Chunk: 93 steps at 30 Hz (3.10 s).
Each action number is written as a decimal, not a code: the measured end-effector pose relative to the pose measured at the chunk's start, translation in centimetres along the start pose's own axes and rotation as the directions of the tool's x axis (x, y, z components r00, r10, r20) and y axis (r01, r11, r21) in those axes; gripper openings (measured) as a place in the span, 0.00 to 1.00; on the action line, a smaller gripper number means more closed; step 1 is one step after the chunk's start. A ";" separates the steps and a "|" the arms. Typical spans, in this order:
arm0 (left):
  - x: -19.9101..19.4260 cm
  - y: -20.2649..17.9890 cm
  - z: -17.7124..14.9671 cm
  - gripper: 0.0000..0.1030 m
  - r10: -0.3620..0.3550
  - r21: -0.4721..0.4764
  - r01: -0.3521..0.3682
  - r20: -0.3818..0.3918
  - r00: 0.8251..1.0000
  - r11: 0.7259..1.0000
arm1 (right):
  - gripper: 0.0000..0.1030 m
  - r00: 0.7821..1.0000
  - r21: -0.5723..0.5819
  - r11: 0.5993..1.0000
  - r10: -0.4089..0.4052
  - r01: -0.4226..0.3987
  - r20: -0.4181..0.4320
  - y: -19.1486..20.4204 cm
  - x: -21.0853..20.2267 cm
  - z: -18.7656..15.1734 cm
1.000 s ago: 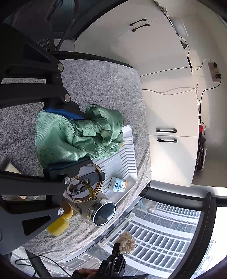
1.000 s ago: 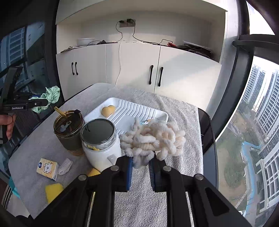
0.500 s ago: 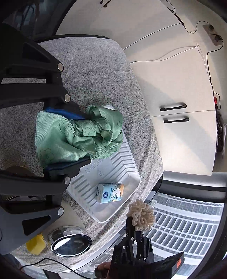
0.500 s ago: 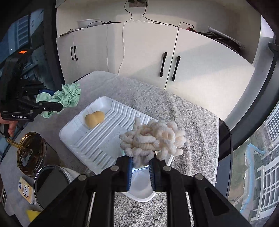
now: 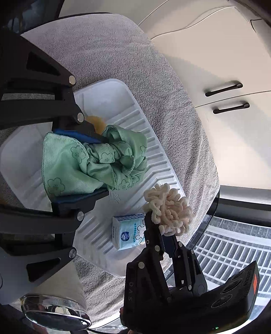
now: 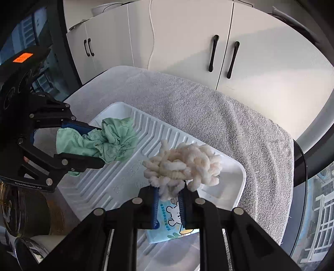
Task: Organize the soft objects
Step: 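Lower green scrunchie into tray and open left gripper while right releases yarn scrunchie, then withdraw both open grippers from the tray toward the remaining items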
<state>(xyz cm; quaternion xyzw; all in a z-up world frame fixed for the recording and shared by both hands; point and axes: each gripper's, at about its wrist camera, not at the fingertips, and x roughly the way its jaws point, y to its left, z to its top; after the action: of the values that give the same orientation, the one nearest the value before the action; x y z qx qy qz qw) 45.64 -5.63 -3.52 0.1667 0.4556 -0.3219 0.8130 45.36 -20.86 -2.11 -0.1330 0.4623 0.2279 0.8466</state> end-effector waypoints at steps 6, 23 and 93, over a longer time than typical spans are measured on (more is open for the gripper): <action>1.8 -0.2 0.2 0.38 0.006 0.009 -0.006 -0.026 1.000 1.000 | 0.17 0.999 0.001 1.000 0.014 -0.014 -0.037 -0.1 2.2 0.0; 3.4 0.8 0.7 0.73 0.015 -0.044 -0.016 -0.023 1.000 0.999 | 0.40 0.998 0.025 1.000 -0.018 0.019 -0.058 -0.3 4.0 0.0; -17.0 -10.7 -27.6 0.98 0.156 -0.244 -0.114 0.160 0.975 0.963 | 0.67 0.974 0.232 0.963 0.090 -0.139 0.208 14.5 -17.1 -25.0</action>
<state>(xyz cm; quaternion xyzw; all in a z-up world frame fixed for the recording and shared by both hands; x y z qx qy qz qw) 14.48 8.35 -3.48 0.0716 0.4033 -0.2233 0.8845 11.91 -23.71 -1.33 0.0229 0.4085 0.2298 0.8830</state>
